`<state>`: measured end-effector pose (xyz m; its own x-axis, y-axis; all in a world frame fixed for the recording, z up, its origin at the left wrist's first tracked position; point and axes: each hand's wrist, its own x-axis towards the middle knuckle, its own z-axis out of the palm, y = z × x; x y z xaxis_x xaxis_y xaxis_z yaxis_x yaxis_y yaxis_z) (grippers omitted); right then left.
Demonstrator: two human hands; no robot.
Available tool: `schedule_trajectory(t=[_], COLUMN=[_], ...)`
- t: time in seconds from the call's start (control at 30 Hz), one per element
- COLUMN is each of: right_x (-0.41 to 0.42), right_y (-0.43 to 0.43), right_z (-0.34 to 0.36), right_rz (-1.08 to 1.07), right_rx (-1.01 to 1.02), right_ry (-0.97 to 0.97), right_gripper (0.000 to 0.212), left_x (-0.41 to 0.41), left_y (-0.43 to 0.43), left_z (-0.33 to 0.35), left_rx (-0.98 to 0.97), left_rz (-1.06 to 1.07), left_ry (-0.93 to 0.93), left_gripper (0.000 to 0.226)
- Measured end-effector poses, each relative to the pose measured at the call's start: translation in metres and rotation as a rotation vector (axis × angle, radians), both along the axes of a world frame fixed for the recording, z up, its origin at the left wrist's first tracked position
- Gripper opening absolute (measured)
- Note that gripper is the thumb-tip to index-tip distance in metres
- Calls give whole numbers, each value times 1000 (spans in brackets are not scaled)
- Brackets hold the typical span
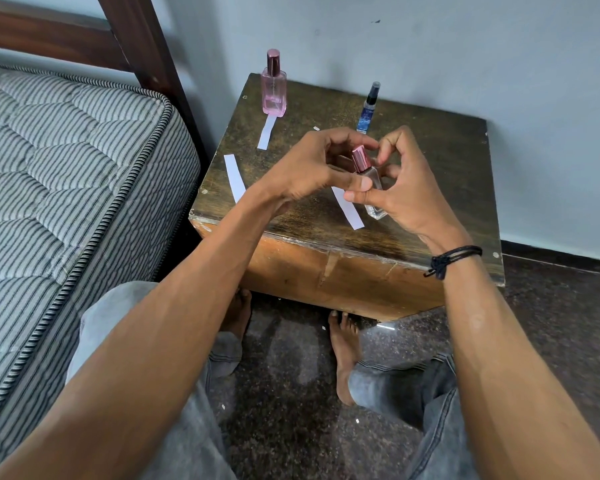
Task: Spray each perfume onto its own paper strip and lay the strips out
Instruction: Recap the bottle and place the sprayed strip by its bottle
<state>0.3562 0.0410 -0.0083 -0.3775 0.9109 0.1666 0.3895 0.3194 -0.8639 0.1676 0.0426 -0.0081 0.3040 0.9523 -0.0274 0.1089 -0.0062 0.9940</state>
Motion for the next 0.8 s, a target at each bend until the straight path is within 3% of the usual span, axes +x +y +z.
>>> schedule_trajectory(t=[0.17, 0.53, 0.8], right_x=[-3, -7, -10], right_y=[0, 2, 3], right_z=[0, -6, -11], right_rz=[-19, -3, -13], right_rx=[28, -41, -3], right_ry=[5, -86, -363], right_gripper=[61, 75, 53], left_x=[-1, -17, -43], left_y=[0, 2, 3], left_z=[1, 15, 13], left_rx=[56, 257, 407], left_rz=[51, 188, 211], left_ry=[-16, 151, 420], left_gripper=[57, 63, 49])
